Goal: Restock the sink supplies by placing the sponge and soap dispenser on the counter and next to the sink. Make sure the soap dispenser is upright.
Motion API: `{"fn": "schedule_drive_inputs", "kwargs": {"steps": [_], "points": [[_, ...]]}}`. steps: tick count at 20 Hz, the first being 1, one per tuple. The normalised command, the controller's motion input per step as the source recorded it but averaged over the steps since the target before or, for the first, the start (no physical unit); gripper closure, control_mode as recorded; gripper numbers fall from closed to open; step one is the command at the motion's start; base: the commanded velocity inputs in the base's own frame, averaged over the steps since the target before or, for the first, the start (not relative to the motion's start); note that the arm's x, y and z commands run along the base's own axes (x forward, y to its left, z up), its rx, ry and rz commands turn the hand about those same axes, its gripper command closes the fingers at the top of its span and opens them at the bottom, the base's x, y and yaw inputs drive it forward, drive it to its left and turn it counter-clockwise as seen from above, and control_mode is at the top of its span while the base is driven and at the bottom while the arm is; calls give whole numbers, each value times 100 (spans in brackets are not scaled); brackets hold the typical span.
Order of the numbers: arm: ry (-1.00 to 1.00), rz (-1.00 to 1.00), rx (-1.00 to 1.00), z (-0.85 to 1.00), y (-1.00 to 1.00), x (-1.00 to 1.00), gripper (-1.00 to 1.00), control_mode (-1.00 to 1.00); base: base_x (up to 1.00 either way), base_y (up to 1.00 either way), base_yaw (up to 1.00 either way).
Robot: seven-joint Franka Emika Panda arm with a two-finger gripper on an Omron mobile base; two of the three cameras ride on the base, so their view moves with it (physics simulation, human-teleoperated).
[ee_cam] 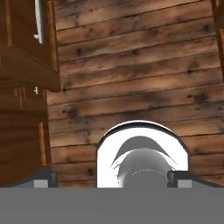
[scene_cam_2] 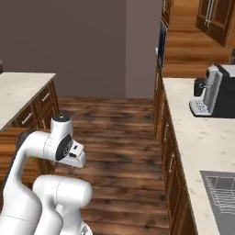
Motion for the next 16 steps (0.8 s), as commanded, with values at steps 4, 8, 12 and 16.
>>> {"fn": "schedule_drive_inputs", "kwargs": {"steps": [4, 8, 12, 16], "points": [[0, 0, 0, 0, 0, 0, -100, 100, -5, 3, 79], [0, 0, 0, 0, 0, 0, -100, 100, 8, -3, 74], [0, 0, 0, 0, 0, 0, -100, 100, 57, -54, 62], [0, 0, 0, 0, 0, 0, -100, 100, 54, -39, 59]]}}
